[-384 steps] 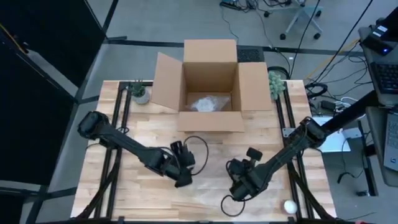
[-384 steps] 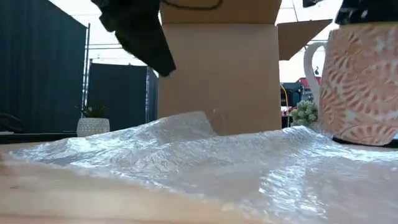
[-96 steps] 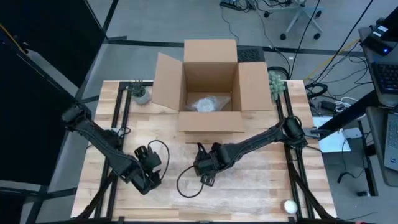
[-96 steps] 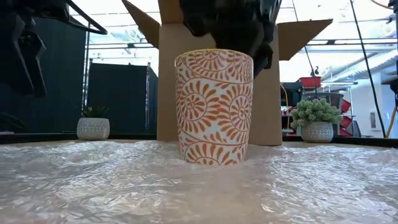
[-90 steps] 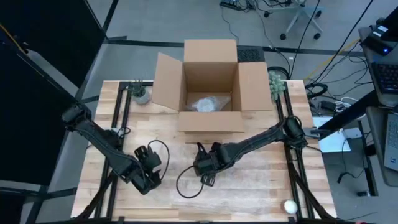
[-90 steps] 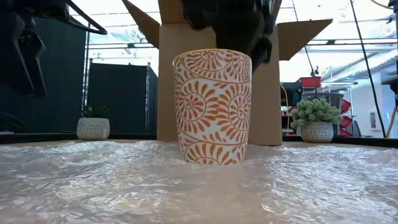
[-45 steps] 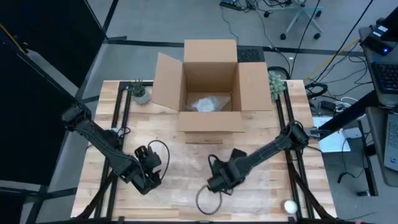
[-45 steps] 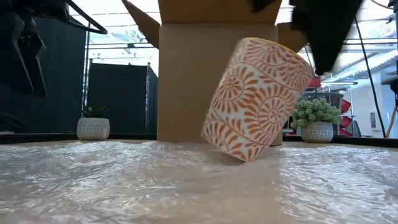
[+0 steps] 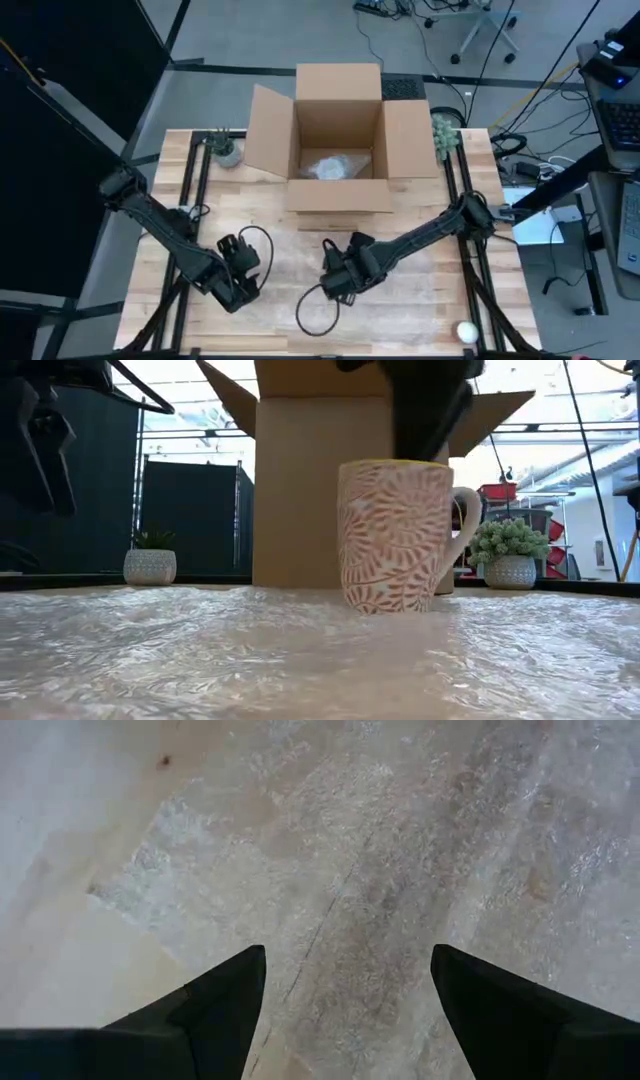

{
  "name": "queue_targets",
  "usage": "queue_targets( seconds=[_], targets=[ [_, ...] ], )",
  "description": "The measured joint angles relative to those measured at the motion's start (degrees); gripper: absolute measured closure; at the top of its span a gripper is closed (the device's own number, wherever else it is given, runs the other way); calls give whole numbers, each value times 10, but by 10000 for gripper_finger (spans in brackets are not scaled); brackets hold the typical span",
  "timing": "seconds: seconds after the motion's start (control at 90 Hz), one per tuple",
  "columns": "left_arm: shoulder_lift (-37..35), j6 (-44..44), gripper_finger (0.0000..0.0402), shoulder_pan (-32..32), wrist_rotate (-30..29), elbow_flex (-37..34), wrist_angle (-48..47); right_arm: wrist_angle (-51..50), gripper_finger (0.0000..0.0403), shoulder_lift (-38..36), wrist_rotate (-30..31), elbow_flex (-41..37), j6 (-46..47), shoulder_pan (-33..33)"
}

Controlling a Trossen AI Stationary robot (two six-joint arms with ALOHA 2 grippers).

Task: Wrap mug
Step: Wrap the orange mug with the bubble wrap

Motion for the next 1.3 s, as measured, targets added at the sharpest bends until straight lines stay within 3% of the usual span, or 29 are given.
queue_targets(
  seconds=[0.544,0.678,1.033,1.3],
  targets=[
    [0,3,128,0,2,0,-1,21,218,-3,-9,1,-82,-22],
    [0,3,128,0,2,0,-1,18,218,-6,-40,1,-113,-22],
    [0,4,128,0,3,0,-1,27,218,-41,-42,2,-118,-22],
    [0,5,128,0,3,0,-1,100,218,-35,-71,-41,-98,-20]
  ],
)
